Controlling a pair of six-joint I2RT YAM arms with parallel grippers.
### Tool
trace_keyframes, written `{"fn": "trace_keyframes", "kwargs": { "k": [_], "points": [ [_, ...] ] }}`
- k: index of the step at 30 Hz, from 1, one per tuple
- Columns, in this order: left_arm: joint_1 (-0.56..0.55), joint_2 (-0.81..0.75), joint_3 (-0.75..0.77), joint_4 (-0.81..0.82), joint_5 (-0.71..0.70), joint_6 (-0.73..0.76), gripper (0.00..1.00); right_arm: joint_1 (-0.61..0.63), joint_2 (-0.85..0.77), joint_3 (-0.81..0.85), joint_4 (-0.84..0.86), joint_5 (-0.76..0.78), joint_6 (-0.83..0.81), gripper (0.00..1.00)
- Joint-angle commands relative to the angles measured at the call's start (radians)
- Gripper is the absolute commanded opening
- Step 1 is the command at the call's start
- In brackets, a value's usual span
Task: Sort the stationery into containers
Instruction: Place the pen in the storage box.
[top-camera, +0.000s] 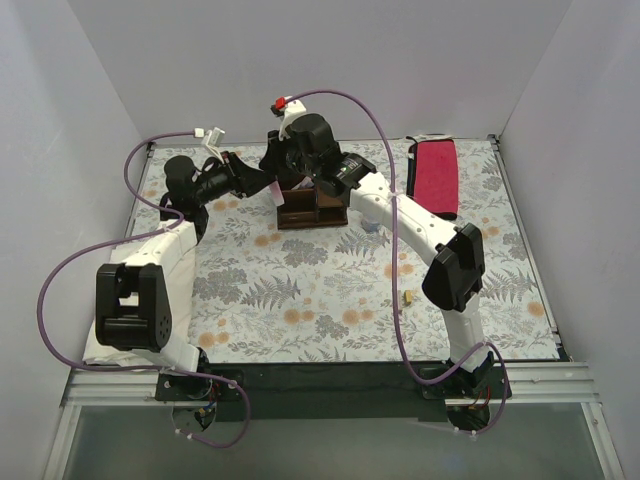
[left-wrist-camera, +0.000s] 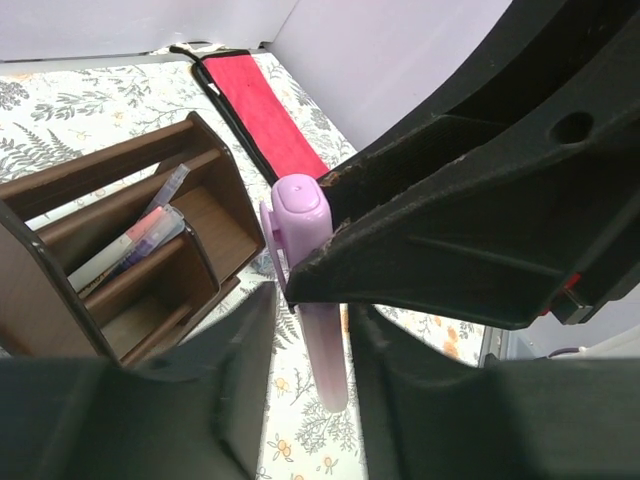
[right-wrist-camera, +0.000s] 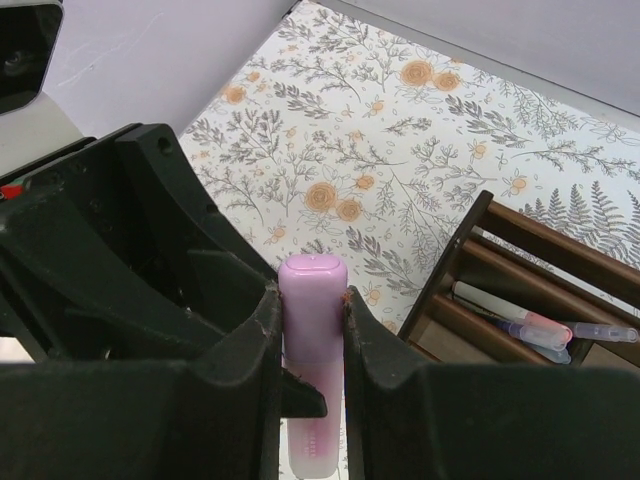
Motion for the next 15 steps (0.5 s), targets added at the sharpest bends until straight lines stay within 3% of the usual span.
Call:
{"fn": "trace_keyframes", "kwargs": {
  "k": [1,4,6,7,10,15],
  "points": [
    [-0.005,0.001,0.028,0.017,0.014,0.000,0.24,0.006,0.005,0.051,0.034,0.011,0.009,0.01],
    [-0.005,0.004,0.025,0.031,0.023,-0.002,0.07,0.006,0.006,0.049,0.036,-0.007,-0.007,0.01],
    [-0.006,0.004,0.025,0.037,0.028,0.001,0.01,0.006,-0.003,0.048,0.036,-0.008,-0.026,0.27],
    [-0.006,0.004,0.027,0.034,0.029,0.012,0.00,0.004,-0.018,0.045,0.036,0.007,-0.046,0.49],
    [-0.006,0.009,0.035,0.025,0.064,0.054,0.00,0.004,-0.081,0.003,0.036,0.044,-0.113,0.79],
    [-0.006,0.055,0.056,0.043,0.191,0.145,0.00,-0.028,-0.240,-0.148,0.033,0.061,-0.167,0.86]
  ]
}}
